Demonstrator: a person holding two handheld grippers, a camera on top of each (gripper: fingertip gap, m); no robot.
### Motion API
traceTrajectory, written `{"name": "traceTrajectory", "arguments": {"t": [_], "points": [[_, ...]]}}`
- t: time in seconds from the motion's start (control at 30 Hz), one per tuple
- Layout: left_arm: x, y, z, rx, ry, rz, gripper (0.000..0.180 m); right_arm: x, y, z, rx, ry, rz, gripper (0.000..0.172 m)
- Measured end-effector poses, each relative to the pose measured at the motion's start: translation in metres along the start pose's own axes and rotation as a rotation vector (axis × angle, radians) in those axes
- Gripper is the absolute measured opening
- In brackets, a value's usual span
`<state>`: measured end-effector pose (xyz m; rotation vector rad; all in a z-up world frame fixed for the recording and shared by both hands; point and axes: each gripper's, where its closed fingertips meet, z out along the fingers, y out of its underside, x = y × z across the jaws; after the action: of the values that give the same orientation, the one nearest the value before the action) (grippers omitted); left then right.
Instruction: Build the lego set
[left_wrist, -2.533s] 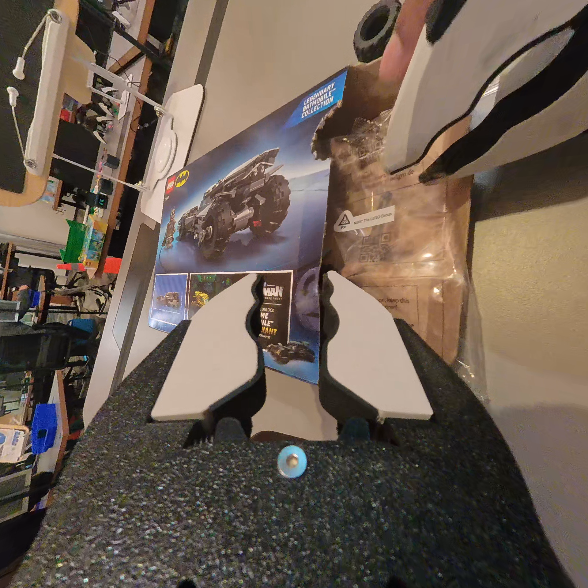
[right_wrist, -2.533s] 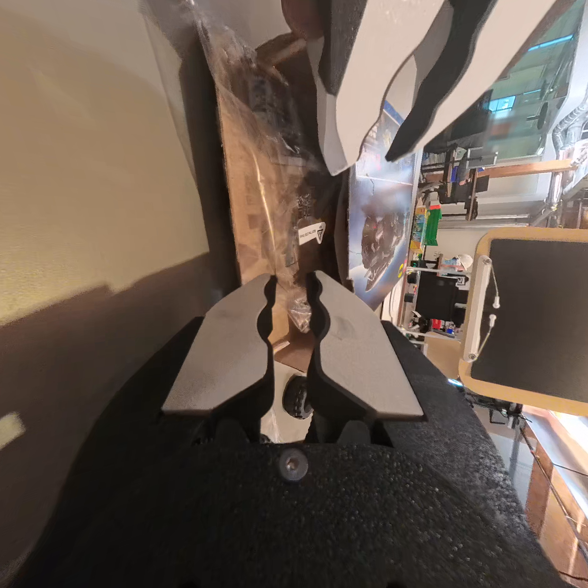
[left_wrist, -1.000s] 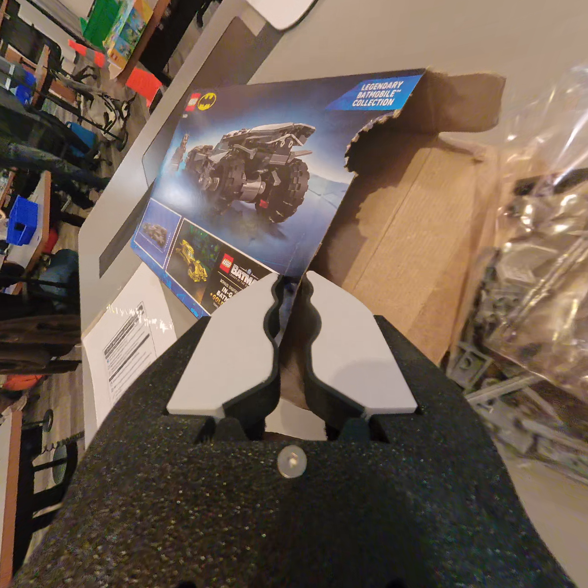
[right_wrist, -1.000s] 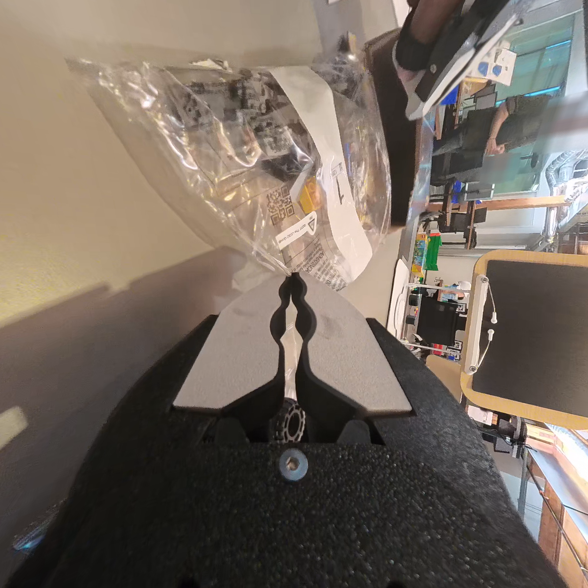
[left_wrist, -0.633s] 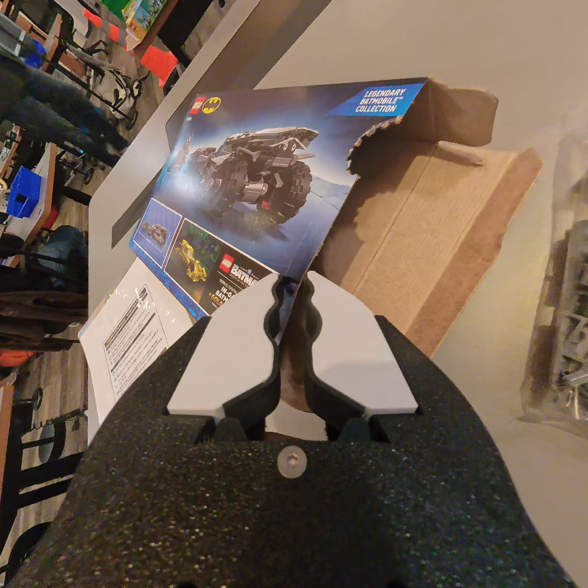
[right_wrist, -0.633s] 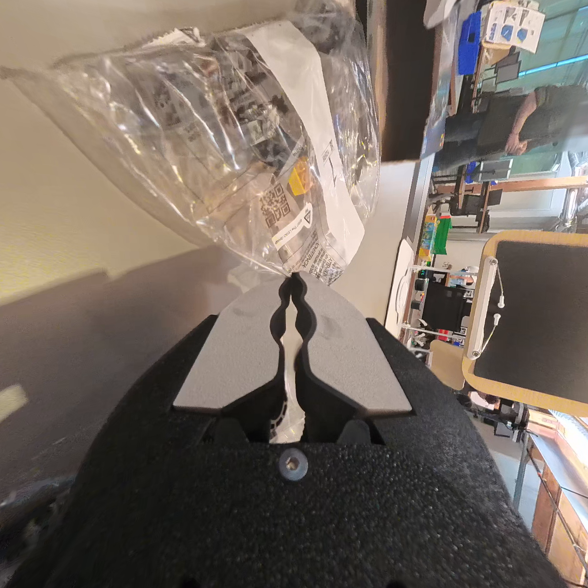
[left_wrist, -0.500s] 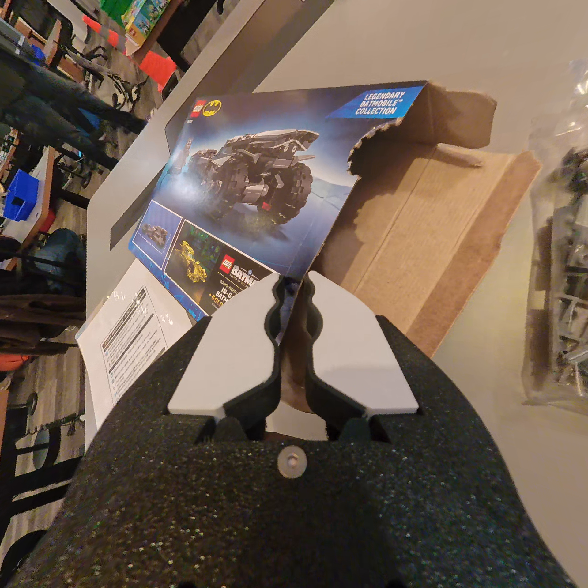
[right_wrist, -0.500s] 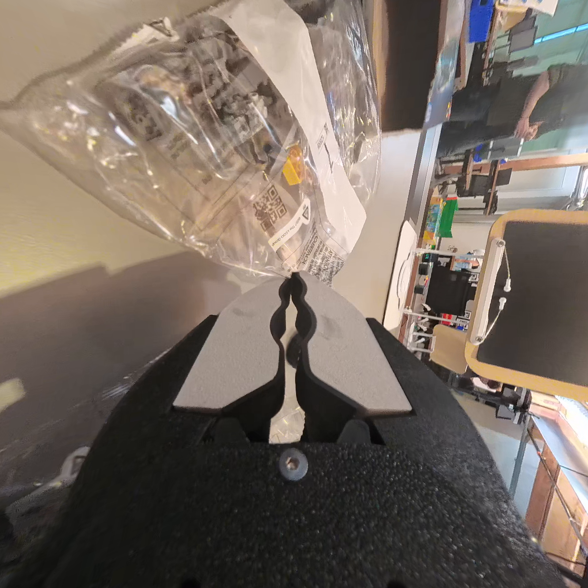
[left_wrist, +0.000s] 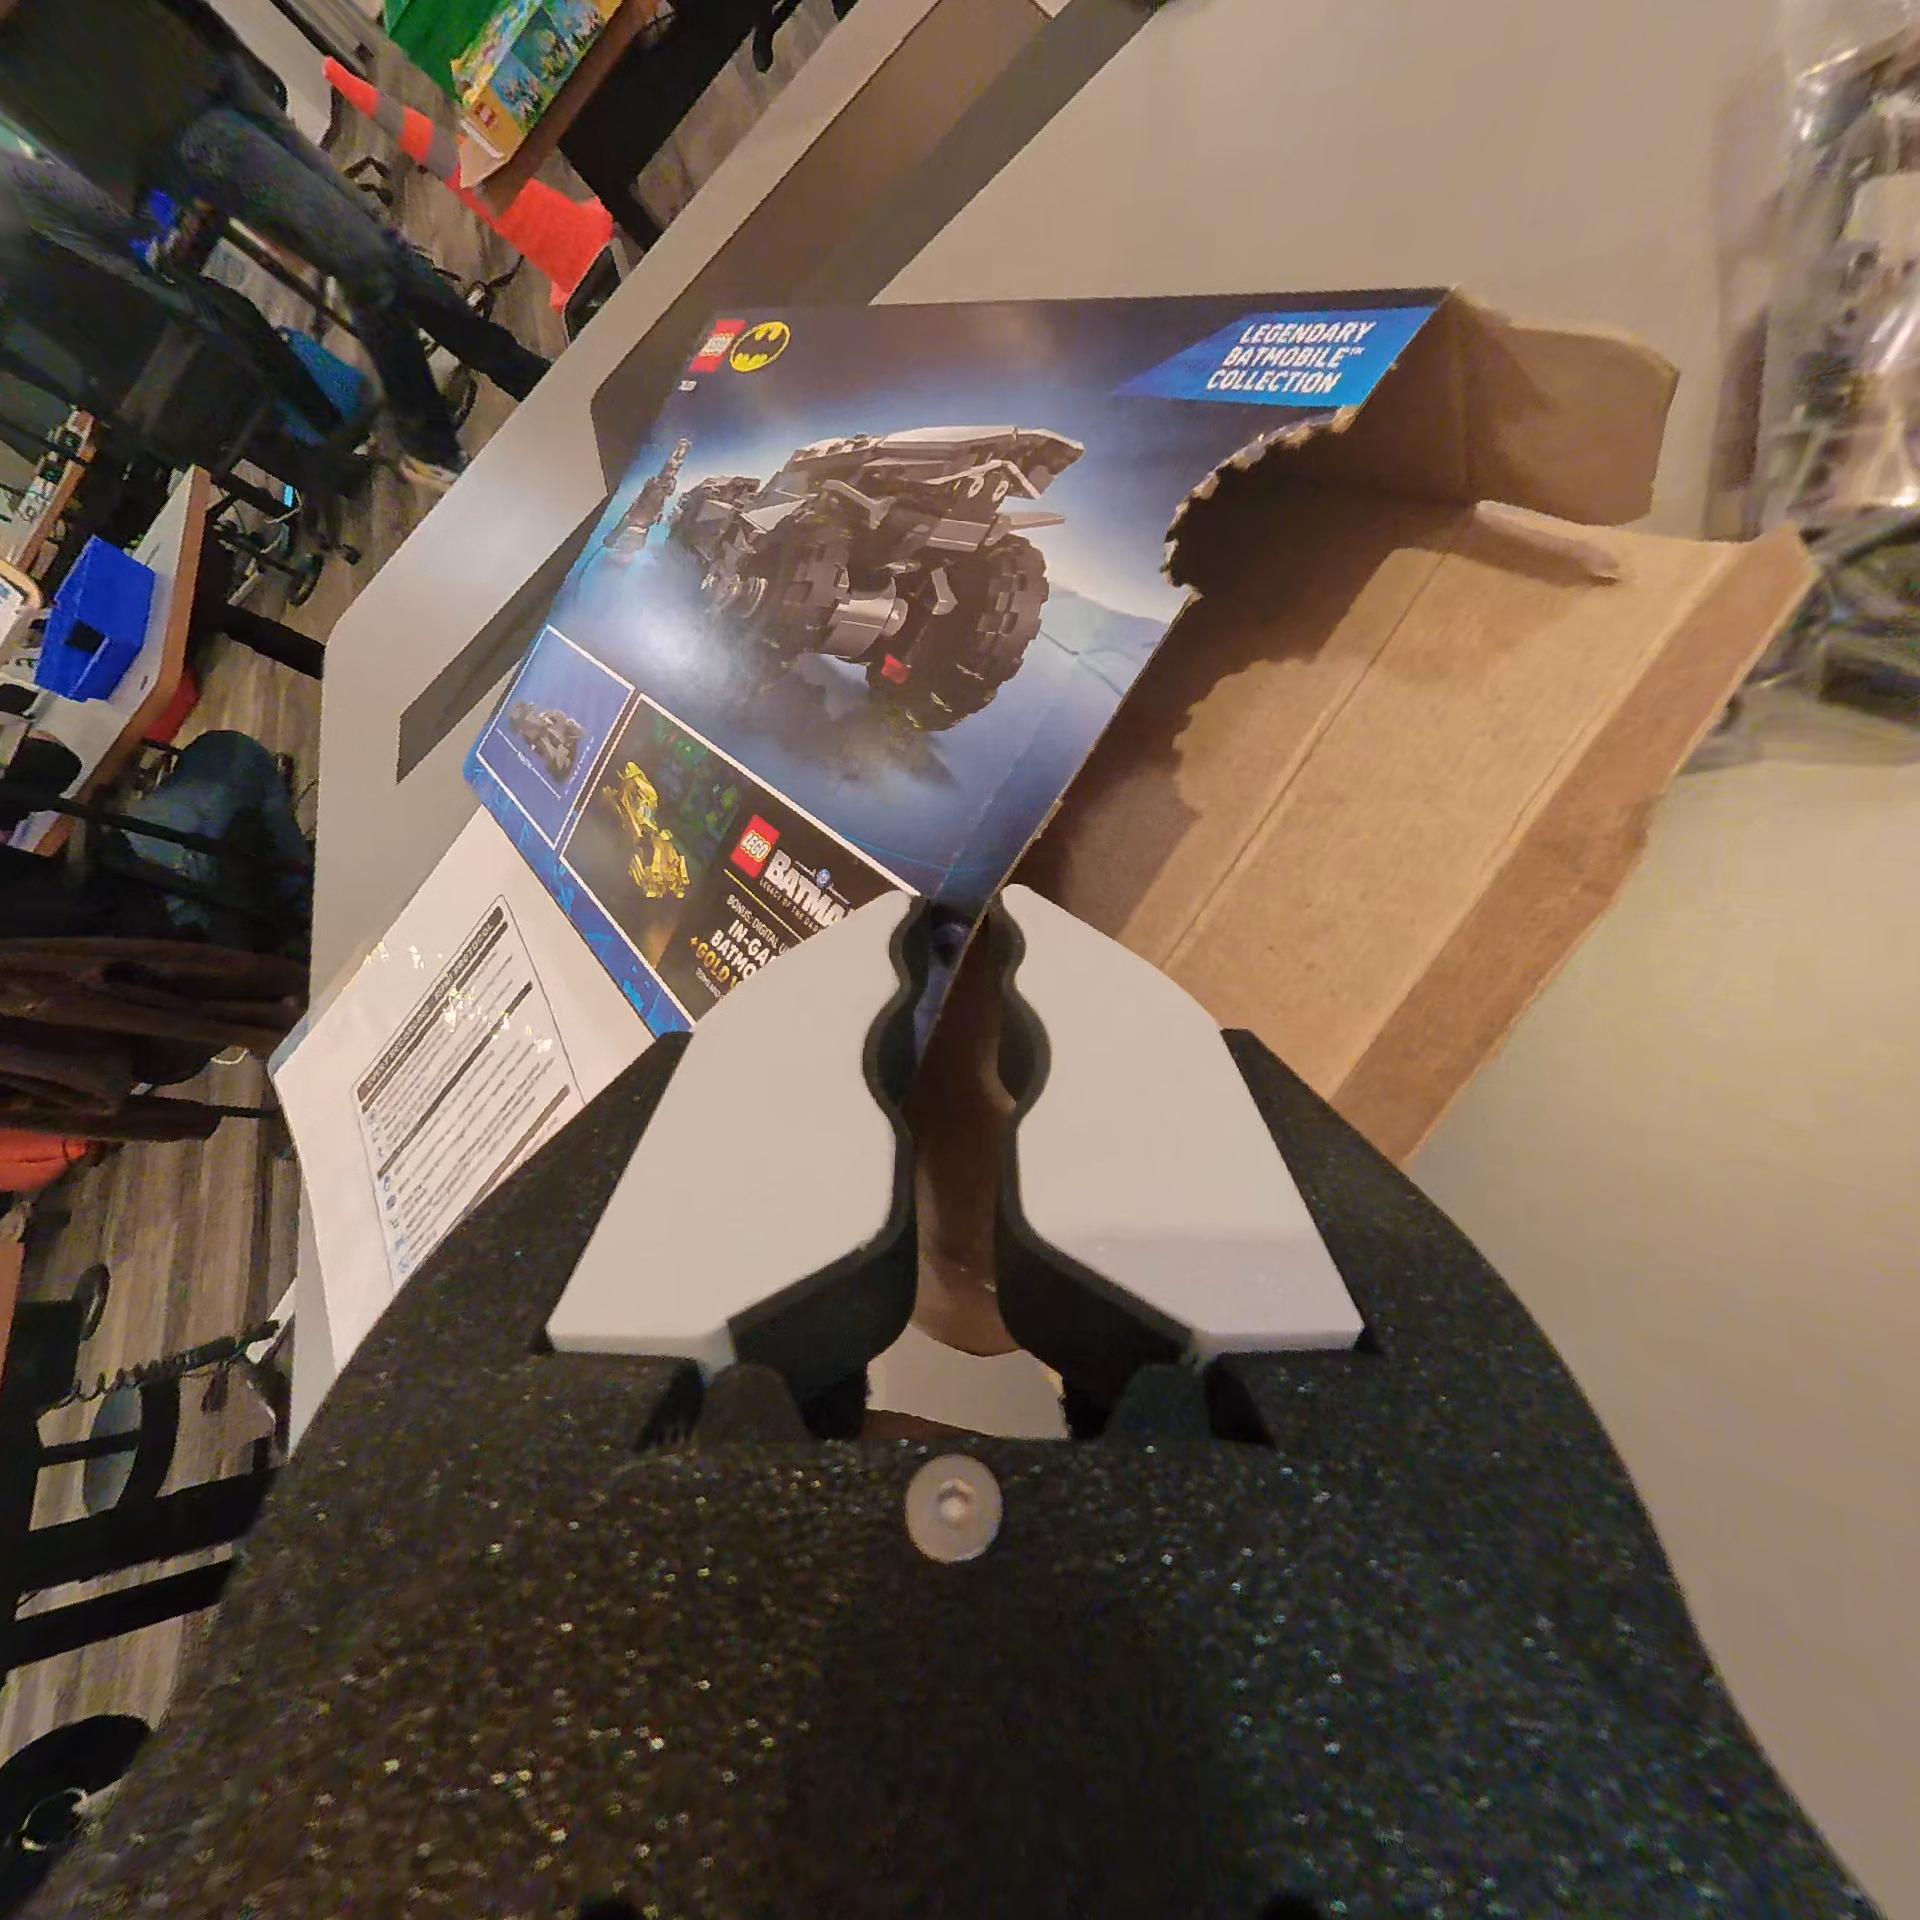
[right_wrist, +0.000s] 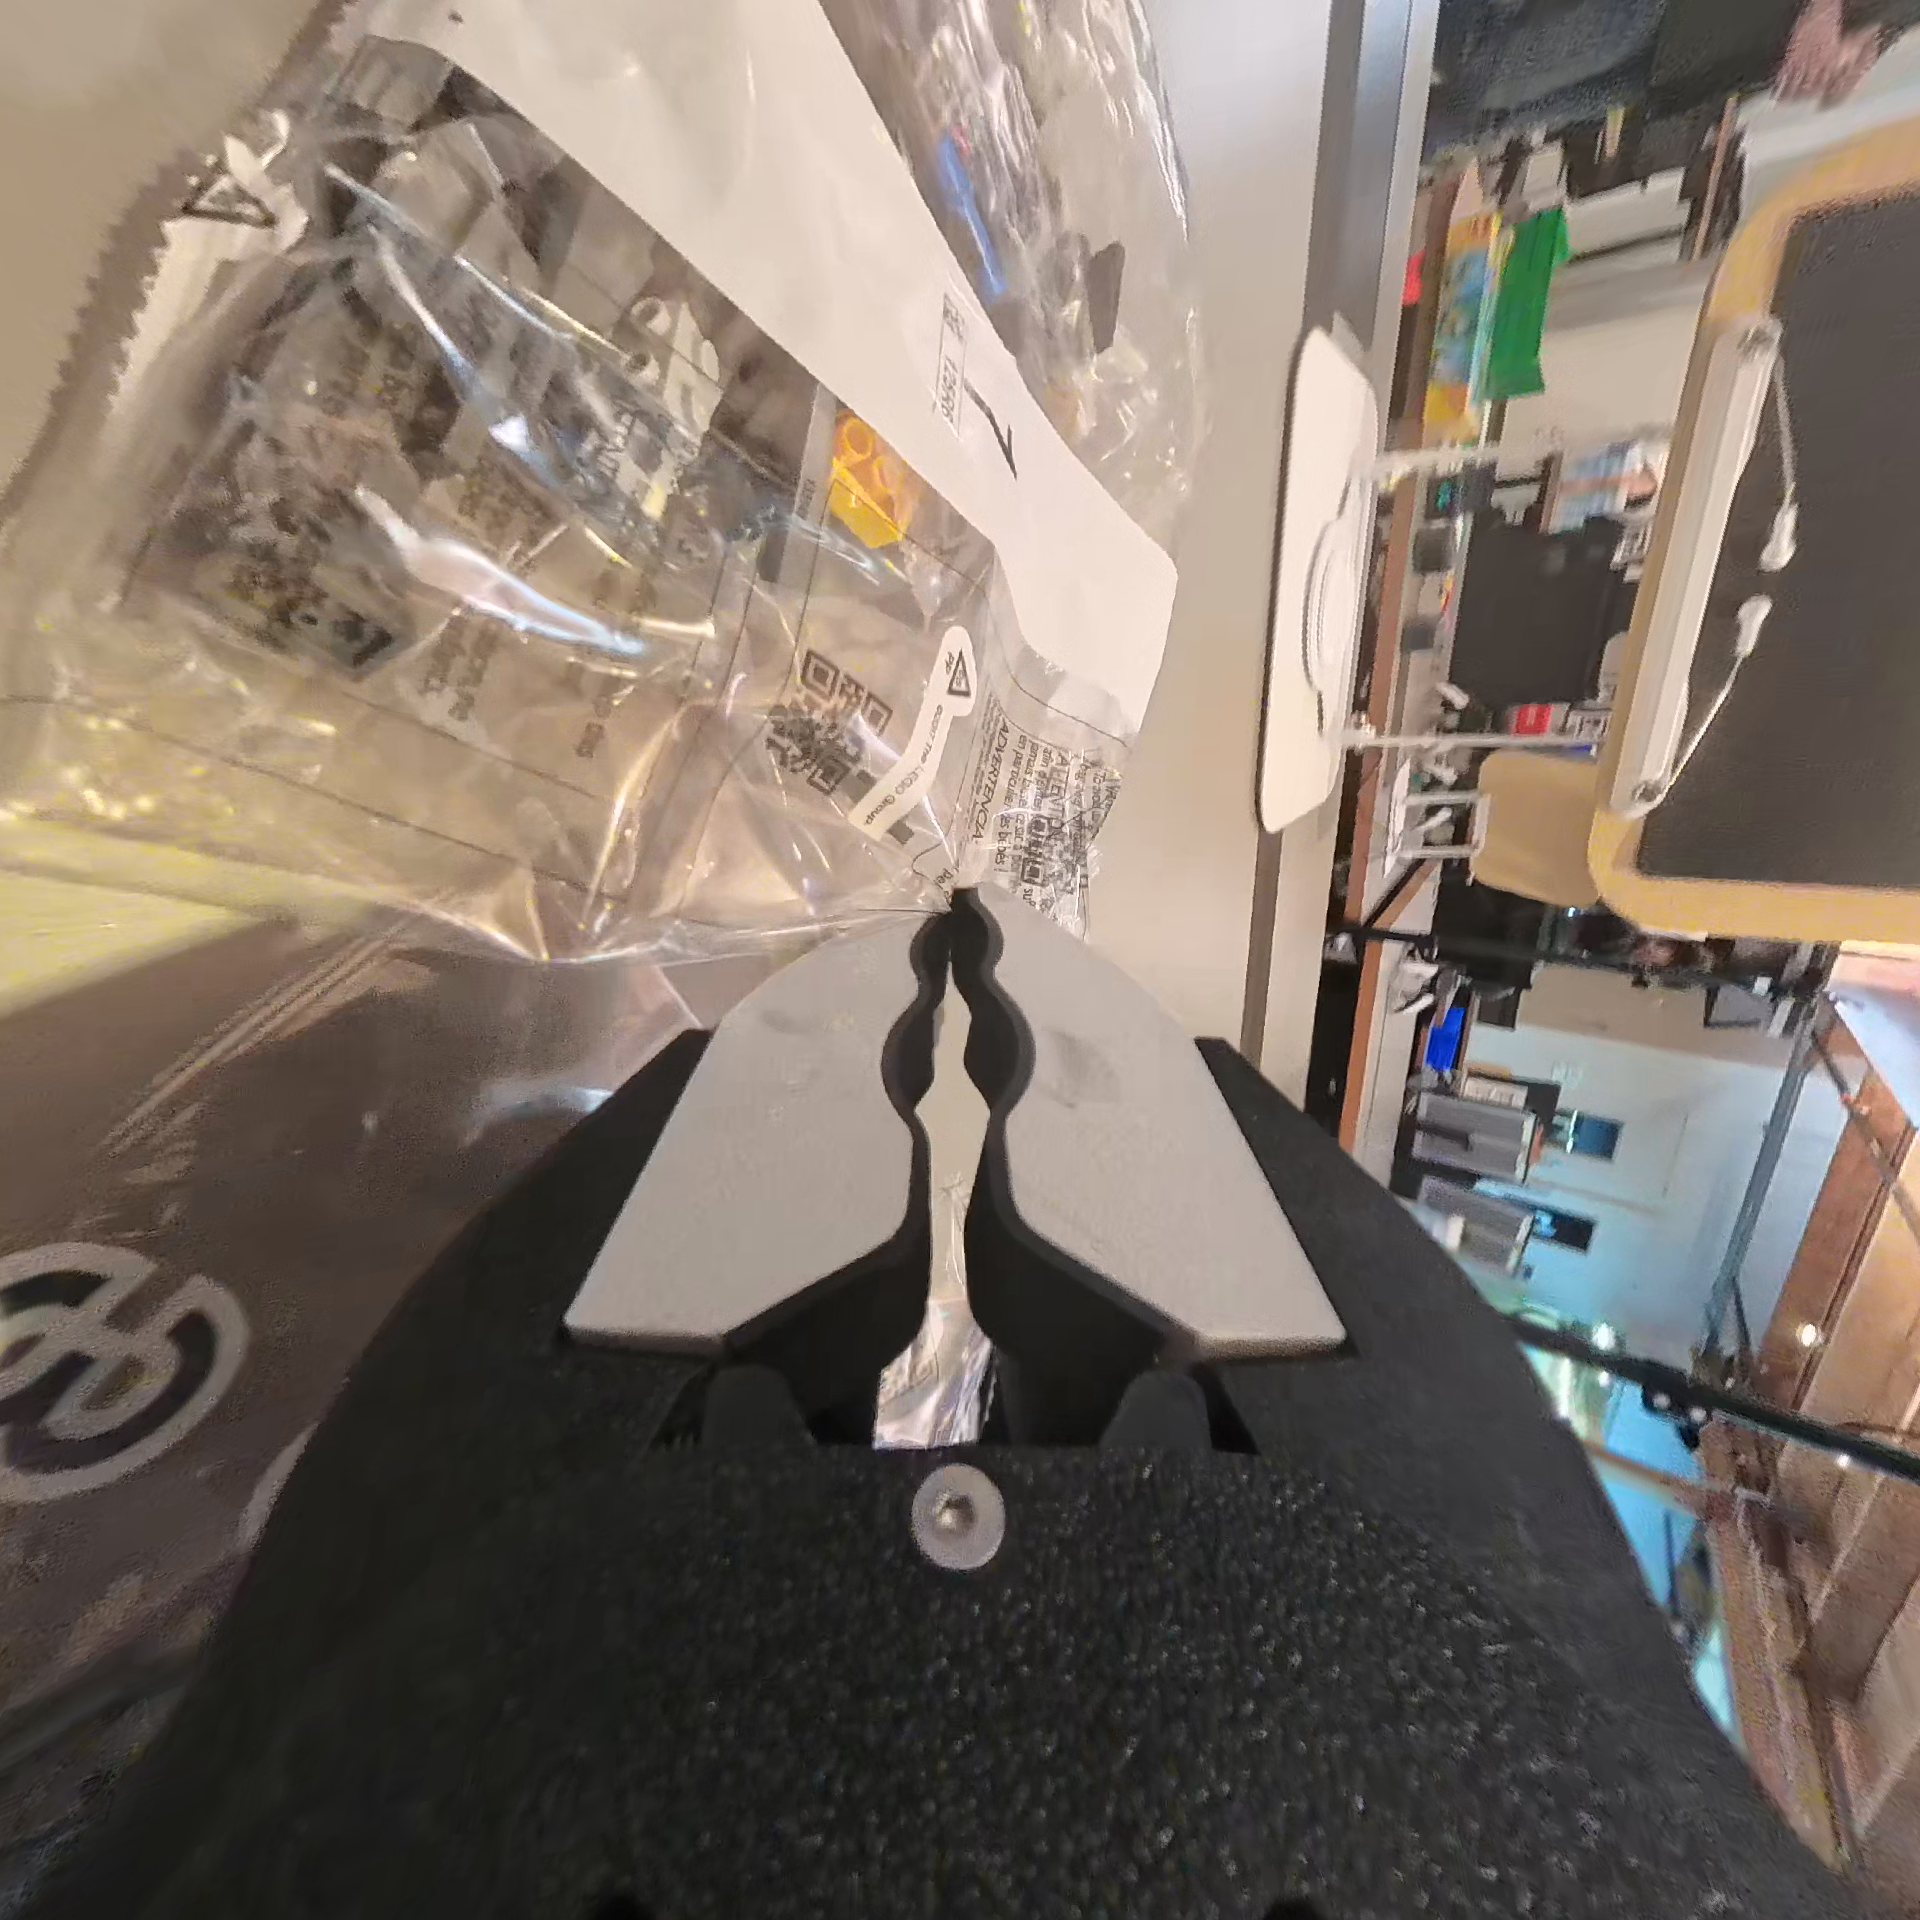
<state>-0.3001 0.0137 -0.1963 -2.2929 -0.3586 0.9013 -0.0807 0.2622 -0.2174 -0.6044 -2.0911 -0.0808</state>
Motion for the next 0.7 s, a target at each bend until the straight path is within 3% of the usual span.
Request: {"name": "traceTrajectory", "arguments": {"t": [0.27, 0.7], "points": [[-0.001, 0.000, -0.005, 0.006, -0.006, 0.010, 0.010, 0.016, 0.017, 0.018, -0.105, 0.029, 0.112, 0.000], [0.018, -0.003, -0.010, 0.016, 0.030, 0.050, 0.010, 0.036, 0.009, 0.051, -0.193, 0.053, 0.243, 0.001]]}}
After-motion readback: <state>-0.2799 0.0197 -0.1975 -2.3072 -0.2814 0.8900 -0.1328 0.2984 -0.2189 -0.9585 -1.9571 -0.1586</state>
